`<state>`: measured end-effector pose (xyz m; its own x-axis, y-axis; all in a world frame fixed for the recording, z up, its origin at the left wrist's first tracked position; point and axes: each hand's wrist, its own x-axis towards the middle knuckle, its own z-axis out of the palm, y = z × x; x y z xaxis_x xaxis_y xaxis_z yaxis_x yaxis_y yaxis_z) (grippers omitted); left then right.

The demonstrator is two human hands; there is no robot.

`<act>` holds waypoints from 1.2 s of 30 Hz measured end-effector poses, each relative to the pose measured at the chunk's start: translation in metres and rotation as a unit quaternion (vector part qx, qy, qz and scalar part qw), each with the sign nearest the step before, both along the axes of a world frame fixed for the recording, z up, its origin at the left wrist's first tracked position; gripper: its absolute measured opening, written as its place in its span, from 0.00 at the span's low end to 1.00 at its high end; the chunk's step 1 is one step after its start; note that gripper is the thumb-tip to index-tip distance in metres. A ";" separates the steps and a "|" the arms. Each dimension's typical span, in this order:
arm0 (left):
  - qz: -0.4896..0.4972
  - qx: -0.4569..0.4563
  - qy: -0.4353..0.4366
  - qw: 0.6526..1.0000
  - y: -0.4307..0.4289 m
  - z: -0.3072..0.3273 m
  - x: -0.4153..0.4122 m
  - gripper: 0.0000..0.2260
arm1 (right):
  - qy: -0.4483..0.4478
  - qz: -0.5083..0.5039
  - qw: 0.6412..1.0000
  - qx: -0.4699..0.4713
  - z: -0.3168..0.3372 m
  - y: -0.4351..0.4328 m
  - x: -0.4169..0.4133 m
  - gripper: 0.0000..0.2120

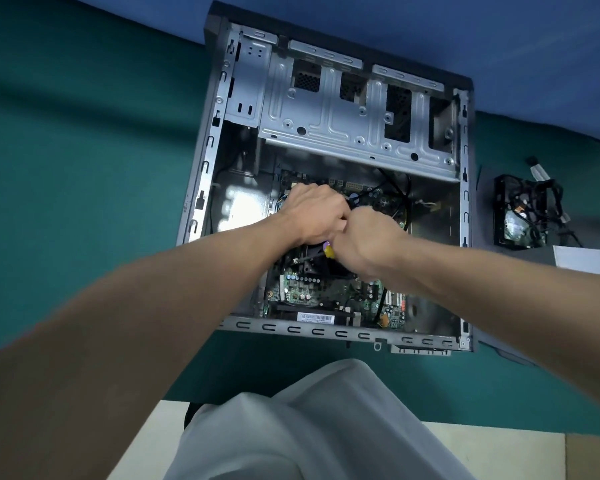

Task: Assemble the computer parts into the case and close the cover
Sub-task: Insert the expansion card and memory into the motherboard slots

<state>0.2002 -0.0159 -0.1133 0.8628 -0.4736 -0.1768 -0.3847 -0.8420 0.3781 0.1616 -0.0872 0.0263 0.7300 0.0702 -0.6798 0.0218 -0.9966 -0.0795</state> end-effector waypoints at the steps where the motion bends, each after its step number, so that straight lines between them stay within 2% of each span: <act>1: -0.002 -0.014 -0.001 1.000 0.000 0.001 0.000 0.16 | 0.019 0.011 1.000 -0.007 0.003 -0.005 -0.003 0.10; 2: -0.002 -0.029 -0.009 1.000 0.002 0.002 0.000 0.17 | -0.003 0.031 0.999 0.028 0.000 -0.017 -0.004 0.13; 4: 0.002 -0.022 -0.012 1.000 0.002 0.006 -0.001 0.26 | -0.022 0.075 0.995 0.064 0.007 -0.036 -0.009 0.15; 6: 0.001 -0.023 -0.028 0.999 0.003 0.005 -0.001 0.33 | -0.093 0.109 0.984 0.105 0.012 -0.060 -0.012 0.14; 8: -0.007 -0.022 -0.033 0.999 0.004 0.002 -0.001 0.33 | -0.200 0.090 0.966 0.133 0.010 -0.088 -0.018 0.14; 10: -0.018 -0.018 -0.033 0.999 0.003 0.002 0.000 0.33 | -0.314 0.032 0.942 0.115 0.004 -0.116 -0.021 0.16; 12: -0.026 -0.013 -0.046 0.999 0.001 0.003 0.001 0.34 | -0.364 -0.020 0.927 0.090 -0.009 -0.138 -0.021 0.17; 14: -0.031 -0.001 -0.058 0.998 0.000 0.002 0.000 0.36 | -0.373 -0.021 0.924 0.075 -0.023 -0.147 -0.021 0.17; 17: -0.036 0.020 -0.068 0.997 0.001 0.002 0.001 0.35 | -0.403 0.033 0.912 0.063 -0.041 -0.152 -0.021 0.19; 21: -0.024 0.048 -0.068 0.996 0.001 0.003 0.000 0.37 | -0.433 0.081 0.897 0.039 -0.052 -0.154 -0.017 0.15; 26: 0.009 0.100 -0.052 0.994 -0.009 0.013 -0.006 0.34 | -0.418 0.064 0.905 0.053 -0.052 -0.159 -0.017 0.15; 32: 0.103 0.143 -0.012 0.984 -0.031 0.031 -0.035 0.34 | -0.422 0.021 0.898 0.122 -0.052 -0.161 -0.018 0.18; 34: 0.135 0.142 0.029 0.980 -0.037 0.035 -0.049 0.31 | -0.432 -0.003 0.882 0.185 -0.053 -0.162 -0.019 0.14; 36: 0.151 0.129 0.090 0.976 -0.039 0.037 -0.060 0.31 | -0.451 -0.071 0.851 0.259 -0.054 -0.163 -0.024 0.11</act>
